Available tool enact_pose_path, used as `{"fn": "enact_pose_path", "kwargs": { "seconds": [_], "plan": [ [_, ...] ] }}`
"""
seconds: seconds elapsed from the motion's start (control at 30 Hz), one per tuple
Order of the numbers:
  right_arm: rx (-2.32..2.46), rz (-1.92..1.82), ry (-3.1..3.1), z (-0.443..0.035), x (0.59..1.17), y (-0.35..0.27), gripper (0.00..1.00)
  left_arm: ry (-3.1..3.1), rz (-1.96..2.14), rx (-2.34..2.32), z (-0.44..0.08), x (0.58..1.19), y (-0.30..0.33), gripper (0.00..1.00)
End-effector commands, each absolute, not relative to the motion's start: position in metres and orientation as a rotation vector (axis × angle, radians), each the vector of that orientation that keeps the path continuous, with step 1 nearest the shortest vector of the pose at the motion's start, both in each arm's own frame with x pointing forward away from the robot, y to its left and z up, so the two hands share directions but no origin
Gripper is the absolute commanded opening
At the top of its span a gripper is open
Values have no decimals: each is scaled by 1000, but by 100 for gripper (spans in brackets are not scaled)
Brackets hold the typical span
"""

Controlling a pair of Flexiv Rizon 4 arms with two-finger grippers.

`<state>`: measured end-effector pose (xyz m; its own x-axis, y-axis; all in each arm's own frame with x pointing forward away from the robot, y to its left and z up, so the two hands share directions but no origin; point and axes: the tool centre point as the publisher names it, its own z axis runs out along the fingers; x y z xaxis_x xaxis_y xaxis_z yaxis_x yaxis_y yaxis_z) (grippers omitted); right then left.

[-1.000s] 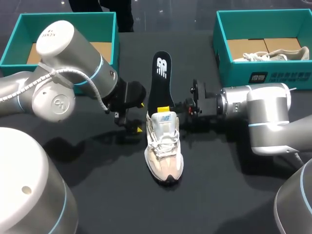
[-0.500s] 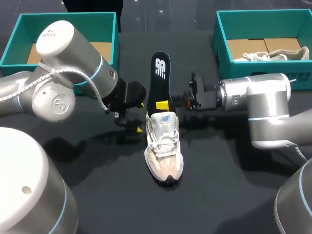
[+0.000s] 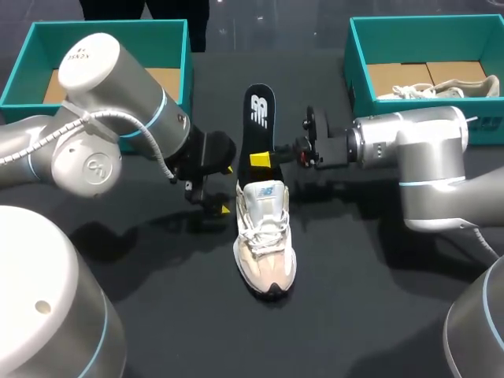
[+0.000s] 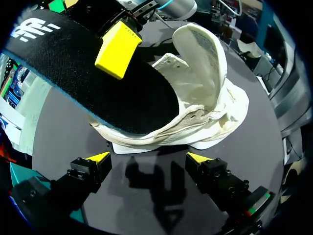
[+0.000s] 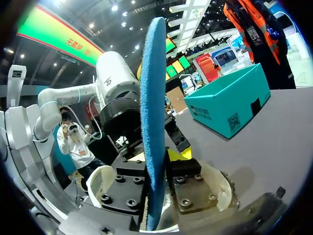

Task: Take the shoe out of the shoebox, open the shoe tongue, remove and reinsert the insole, then place the shoe into the shoebox

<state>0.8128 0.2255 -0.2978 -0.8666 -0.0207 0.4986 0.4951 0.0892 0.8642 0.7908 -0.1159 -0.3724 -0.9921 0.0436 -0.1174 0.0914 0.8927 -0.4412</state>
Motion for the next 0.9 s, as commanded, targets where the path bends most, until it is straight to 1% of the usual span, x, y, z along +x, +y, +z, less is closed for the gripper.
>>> {"fn": "enact_pose_path", "kwargs": {
  "seconds": [0.03,0.53,0.83,0.9],
  "plan": [
    [-476,-1812,-1980,-305,814,228,0,2955,-694,106,-373,791,-117,100],
    [-547,-1769,-1906,-331,788,226,0,2955,-694,106,-373,791,-117,100],
    [-570,-1776,-1916,-330,777,223,0,2955,-694,106,-373,791,-117,100],
    [-556,-1784,-1928,-325,779,224,20,2955,-694,106,-373,791,-117,100]
  ]
}}
